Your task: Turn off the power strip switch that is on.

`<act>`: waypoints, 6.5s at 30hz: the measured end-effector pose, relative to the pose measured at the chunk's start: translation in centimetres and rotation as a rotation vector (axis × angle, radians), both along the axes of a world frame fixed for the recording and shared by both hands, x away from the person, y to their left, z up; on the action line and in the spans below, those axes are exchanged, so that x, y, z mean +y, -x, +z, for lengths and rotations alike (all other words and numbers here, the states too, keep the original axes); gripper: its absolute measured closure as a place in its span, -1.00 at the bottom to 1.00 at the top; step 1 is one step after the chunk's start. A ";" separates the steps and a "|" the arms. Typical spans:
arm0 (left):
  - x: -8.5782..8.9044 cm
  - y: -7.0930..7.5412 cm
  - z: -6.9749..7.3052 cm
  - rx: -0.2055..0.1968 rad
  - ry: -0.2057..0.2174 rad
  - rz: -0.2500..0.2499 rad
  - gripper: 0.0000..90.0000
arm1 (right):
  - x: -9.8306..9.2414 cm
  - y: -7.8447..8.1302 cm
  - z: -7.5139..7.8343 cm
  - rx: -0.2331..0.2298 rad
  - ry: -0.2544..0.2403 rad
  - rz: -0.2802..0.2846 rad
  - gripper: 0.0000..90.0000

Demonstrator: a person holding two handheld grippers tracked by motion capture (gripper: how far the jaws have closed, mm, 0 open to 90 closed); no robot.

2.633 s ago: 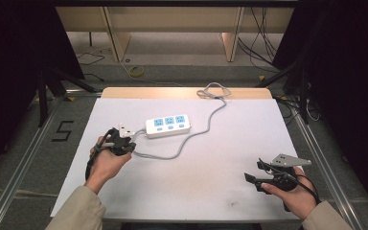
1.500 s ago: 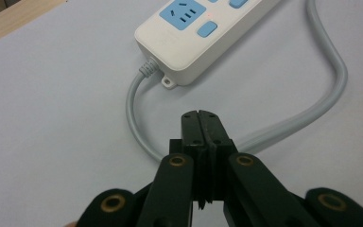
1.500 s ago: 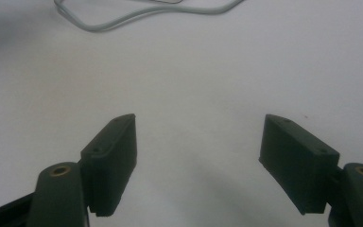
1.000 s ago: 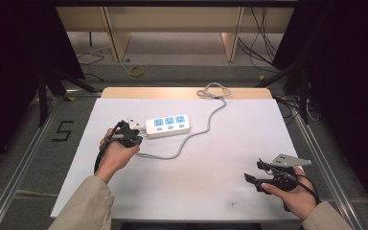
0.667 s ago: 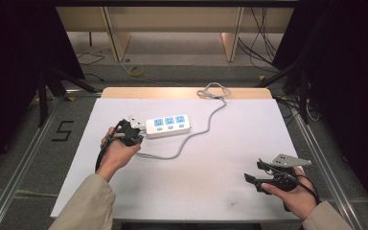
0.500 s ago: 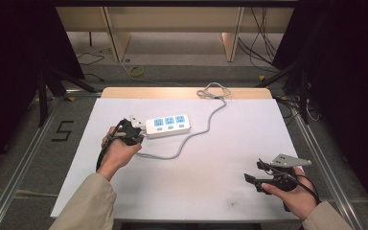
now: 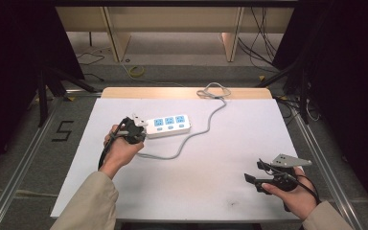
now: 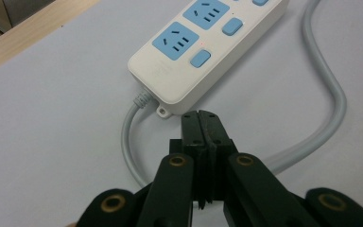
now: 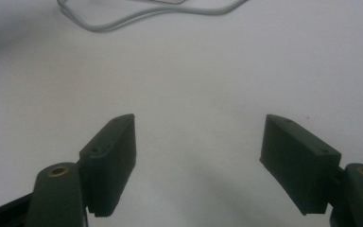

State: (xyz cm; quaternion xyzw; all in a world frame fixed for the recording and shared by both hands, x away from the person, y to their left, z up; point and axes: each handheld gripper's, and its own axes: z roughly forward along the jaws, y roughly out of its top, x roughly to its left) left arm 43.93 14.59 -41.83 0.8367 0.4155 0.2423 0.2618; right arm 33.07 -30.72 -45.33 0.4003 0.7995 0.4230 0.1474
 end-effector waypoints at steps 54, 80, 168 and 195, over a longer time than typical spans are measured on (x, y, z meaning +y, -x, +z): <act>-2.3 -2.8 0.5 0.018 -0.043 -0.031 0.99 | 0.0 0.0 -0.1 0.004 -0.003 0.003 -0.40; -3.3 -4.3 0.5 0.042 -0.063 -0.039 0.99 | -0.1 0.0 -0.1 0.004 -0.004 0.002 -0.40; -5.9 -9.4 -0.7 0.149 -0.118 -0.049 0.99 | -0.2 -0.1 -0.1 0.007 -0.001 0.006 -0.40; -6.0 -9.9 -1.8 0.196 -0.176 -0.089 0.99 | -0.2 0.0 -0.1 0.007 -0.001 0.008 -0.41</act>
